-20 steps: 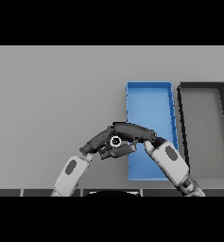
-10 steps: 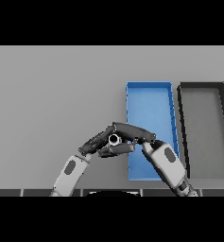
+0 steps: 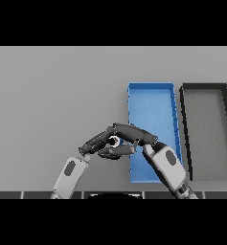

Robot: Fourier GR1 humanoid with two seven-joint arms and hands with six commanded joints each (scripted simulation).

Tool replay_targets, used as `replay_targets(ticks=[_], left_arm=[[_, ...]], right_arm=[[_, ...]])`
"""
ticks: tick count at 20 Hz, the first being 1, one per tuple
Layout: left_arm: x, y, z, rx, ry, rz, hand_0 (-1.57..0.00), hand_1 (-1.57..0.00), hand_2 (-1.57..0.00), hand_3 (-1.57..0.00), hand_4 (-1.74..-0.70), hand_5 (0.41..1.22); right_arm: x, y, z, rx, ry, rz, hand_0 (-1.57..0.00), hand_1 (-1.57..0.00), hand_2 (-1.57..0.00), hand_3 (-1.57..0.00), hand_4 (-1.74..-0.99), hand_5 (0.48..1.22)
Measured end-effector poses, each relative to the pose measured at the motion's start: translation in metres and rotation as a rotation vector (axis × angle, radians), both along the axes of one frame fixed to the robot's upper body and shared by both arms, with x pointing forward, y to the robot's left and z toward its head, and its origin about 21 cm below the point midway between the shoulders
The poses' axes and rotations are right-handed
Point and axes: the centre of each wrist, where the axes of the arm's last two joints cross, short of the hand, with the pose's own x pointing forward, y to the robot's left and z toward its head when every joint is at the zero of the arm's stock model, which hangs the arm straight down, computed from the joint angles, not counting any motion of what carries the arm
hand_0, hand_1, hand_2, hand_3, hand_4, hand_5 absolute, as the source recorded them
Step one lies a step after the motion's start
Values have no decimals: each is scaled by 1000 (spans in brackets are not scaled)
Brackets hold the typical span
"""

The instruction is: Pick up the blue pipe and place it into the blue bin.

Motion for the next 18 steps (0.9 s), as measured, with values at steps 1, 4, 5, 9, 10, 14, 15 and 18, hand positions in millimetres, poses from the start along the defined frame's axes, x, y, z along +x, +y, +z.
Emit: replay_targets(ticks=[1, 4, 5, 9, 10, 14, 15, 18], left_arm=[[1, -3, -1, 8, 14, 7, -51, -47, -46, -36, -973, 578], [-2, -2, -3, -5, 20, 17, -25, -24, -23, -18, -970, 531], [-2, -3, -5, 6, 26, 22, -20, -19, -18, -14, -971, 519], [0, -1, -3, 37, 40, 33, -8, -7, -7, -5, -973, 489], [0, -4, -1, 31, 39, 33, -6, -5, -5, -4, -971, 485], [-1, 0, -3, 41, 40, 34, -2, -2, -2, -1, -954, 474], [-6, -2, -5, 32, 40, 22, -1, -1, -1, -1, -951, 473], [-7, 2, -2, 28, 17, 23, 0, 0, 0, 0, -946, 466]], right_arm=[[1, 0, -2, -8, 5, -5, -1570, -1570, -1570, -1570, -1499, 1220], [5, 0, -1, 8, 20, -18, -1571, -1571, -1571, -1571, -1497, 1221], [5, -2, 3, 36, 25, -10, -1571, -1571, -1571, -1571, -1496, 1221], [11, -4, 35, 111, 76, 15, -1571, -1571, -1571, -1571, -1494, 1221], [13, -8, 43, 127, 101, 3, -1571, -1571, -1571, -1571, -1494, 1221], [26, -15, 95, 225, 110, 2, -1571, -1571, -1571, -1571, -1497, 1221], [32, -16, 108, 260, 98, -16, -1571, -1571, -1571, -1571, -1497, 1221], [51, -38, 131, 328, 75, -154, -1571, -1571, -1571, -1571, -1498, 1221]])
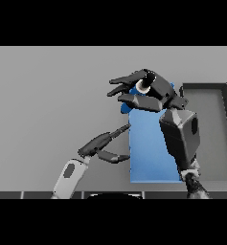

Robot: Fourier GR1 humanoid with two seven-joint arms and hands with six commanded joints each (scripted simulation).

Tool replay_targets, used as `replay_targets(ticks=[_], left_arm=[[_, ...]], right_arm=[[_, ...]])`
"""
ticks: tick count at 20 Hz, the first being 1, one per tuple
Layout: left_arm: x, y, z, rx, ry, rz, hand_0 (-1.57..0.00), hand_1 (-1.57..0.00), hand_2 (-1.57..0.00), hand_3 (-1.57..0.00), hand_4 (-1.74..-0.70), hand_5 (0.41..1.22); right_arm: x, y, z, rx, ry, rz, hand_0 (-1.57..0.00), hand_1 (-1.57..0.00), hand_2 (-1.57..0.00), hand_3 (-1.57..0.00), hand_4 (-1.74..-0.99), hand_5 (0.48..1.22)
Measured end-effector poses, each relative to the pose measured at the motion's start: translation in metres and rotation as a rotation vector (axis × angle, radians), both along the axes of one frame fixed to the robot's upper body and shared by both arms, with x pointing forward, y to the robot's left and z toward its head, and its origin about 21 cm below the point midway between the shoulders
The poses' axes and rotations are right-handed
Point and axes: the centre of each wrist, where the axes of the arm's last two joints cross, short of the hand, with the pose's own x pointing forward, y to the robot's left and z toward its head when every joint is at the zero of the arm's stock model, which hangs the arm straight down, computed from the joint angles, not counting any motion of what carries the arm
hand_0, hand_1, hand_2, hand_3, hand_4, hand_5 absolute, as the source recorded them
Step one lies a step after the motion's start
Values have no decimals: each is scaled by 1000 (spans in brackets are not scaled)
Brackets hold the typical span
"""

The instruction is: Pick up the blue pipe and place it into the blue bin.

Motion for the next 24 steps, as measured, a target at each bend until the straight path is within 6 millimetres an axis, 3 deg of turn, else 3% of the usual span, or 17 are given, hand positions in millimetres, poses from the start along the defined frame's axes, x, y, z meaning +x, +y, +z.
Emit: replay_targets(ticks=[4, 9, 16, 22, 24], left_arm=[[-2, 6, 1, 1, -4, 16, 1, 1, 1, 1, -950, 472], [1, 6, 5, 2, -2, 24, 1, 1, 1, 1, -944, 467], [4, 10, -1, 10, -22, 38, 1, 1, 1, 1, -929, 462], [3, 14, -1, 16, -40, 53, 1, 1, 1, 1, -928, 470], [5, 7, 6, 8, -55, 52, 1, 1, 1, 1, -923, 476]], right_arm=[[29, -23, 1, -33, -2, -186, -1571, -1571, -1571, -1571, -1498, 1221], [54, -59, -30, -133, 123, -379, -1571, -1571, -1571, -1571, -1499, 1221], [45, -93, -85, -294, 334, -550, -1571, -1571, -1571, -1571, -1500, 1221], [42, -104, -143, -401, 529, -694, -1571, -1571, -1571, -1571, -1498, 1221], [42, -108, -163, -426, 614, -708, -1571, -1571, -1571, -1571, -1497, 1221]])
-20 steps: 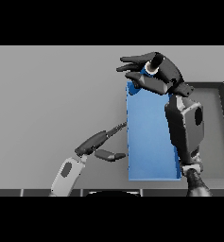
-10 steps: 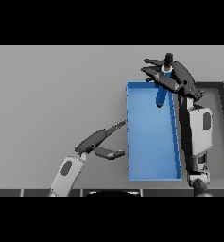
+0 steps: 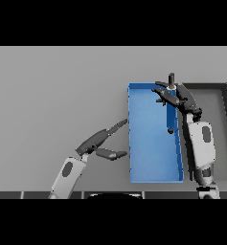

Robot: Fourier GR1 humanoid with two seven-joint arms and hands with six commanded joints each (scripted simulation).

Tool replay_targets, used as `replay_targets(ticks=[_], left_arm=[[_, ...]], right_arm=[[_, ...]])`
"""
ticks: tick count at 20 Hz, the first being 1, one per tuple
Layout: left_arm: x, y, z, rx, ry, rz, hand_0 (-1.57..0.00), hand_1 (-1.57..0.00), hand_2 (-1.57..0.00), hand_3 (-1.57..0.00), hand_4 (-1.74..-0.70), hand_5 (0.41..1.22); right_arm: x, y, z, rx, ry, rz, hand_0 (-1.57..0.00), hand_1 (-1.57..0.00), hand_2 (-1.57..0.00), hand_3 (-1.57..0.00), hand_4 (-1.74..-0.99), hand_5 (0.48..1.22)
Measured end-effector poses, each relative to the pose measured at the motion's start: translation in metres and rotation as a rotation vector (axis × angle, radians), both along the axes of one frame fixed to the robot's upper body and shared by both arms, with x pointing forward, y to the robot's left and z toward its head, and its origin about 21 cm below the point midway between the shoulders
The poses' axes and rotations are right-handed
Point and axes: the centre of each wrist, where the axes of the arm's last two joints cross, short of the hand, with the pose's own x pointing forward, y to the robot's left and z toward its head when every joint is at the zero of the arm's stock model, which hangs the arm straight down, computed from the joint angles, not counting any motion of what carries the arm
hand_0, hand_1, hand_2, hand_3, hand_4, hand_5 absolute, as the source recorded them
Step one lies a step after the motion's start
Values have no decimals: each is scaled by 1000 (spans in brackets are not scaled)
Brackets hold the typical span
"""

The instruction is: Pick up the blue pipe and place it into the blue bin.

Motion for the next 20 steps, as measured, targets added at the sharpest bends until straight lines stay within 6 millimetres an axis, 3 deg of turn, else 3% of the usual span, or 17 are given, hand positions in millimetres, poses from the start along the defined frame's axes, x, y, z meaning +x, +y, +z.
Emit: replay_targets(ticks=[1, 3, 5, 6, 7, 9, 12, 15, 20], left_arm=[[-1, 4, -2, 2, 1, 7, 1, 1, 1, 1, -923, 478], [1, 4, -4, 10, 1, 6, 1, 1, 1, 1, -922, 481], [1, 7, -4, 11, 0, 0, 1, 1, 1, 1, -919, 486], [0, 3, -2, 8, -5, 0, 1, 1, 1, 1, -918, 489], [-1, 3, -4, 9, -8, 0, 1, 1, 1, 1, -920, 491], [-3, 2, -1, 2, -7, -2, 1, 1, 1, 1, -921, 493], [-1, 3, -3, 5, 0, 1, 1, 1, 1, 1, -925, 494], [-2, 4, -6, 5, 12, -1, 1, 1, 1, 1, -926, 494], [-2, 3, -6, 2, 1, 3, 1, 1, 1, 1, -930, 496]], right_arm=[[-2, 1, -8, -3, 31, 0, -1571, -1571, -1571, -1257, -1546, 1221], [-3, -1, -18, -15, 94, -8, -1571, -1571, -1571, -804, -1616, 1221], [-4, 4, -32, -32, 174, -22, -1571, -1571, -1571, -514, -1661, 1221], [-4, 3, -35, -35, 210, -36, -1571, -1571, -1571, -411, -1677, 1171], [-6, 0, -39, -28, 251, -52, -1571, -1571, -1518, -455, -1626, 1161], [-6, 2, -39, -21, 316, -76, -1084, -1025, -987, -291, -1469, 1148], [-4, 1, -33, -53, 362, -127, -554, -525, -505, -148, -1339, 1108], [-9, 7, -26, -261, 309, 35, -283, -268, -258, -75, -1250, 962], [-9, 13, -28, -410, 306, 140, -92, -87, -84, -24, -1175, 788]])
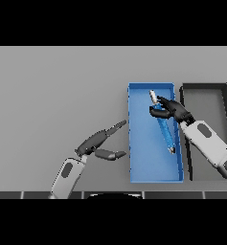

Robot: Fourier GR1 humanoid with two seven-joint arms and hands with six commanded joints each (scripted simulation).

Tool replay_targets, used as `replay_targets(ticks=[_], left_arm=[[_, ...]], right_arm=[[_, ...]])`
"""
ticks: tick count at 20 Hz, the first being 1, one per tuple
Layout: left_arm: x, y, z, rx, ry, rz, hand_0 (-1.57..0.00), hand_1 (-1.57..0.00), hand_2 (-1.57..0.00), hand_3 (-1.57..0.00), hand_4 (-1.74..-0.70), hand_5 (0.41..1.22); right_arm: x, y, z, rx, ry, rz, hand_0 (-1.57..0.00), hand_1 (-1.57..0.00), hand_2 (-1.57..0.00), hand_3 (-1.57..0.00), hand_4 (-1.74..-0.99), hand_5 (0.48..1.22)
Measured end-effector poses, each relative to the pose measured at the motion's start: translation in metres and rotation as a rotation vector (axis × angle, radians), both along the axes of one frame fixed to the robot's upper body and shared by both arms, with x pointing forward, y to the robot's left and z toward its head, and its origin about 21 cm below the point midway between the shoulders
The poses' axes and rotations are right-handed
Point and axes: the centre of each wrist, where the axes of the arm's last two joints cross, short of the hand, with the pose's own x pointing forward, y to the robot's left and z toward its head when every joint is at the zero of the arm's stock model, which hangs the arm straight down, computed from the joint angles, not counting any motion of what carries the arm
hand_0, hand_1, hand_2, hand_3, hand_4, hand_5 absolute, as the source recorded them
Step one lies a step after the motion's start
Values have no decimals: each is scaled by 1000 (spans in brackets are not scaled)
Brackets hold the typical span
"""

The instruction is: Pick up the blue pipe and place it into the blue bin.

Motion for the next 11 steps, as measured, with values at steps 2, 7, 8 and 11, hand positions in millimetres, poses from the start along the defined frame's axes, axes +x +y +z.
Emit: replay_targets(ticks=[2, 7, 8, 11], left_arm=[[-1, -1, 0, -2, 5, -1, 1, 1, 1, 1, -930, 496], [-2, 2, 0, -4, 12, 2, 1, 1, 1, 1, -930, 495], [0, 5, -1, 3, 7, 10, 1, 1, 1, 1, -930, 496], [1, 6, -2, -4, 4, 6, 1, 1, 1, 1, -930, 495]], right_arm=[[0, -2, 0, -27, 8, 18, -59, -55, -53, -15, -1144, 759], [1, -1, -1, -52, 7, 65, -19, -17, -17, -4, -1084, 714], [-1, -2, -2, -62, 9, 82, -19, -17, -17, -4, -1084, 713], [-1, -5, -3, -72, -1, 111, -19, -17, -17, -4, -1084, 714]])
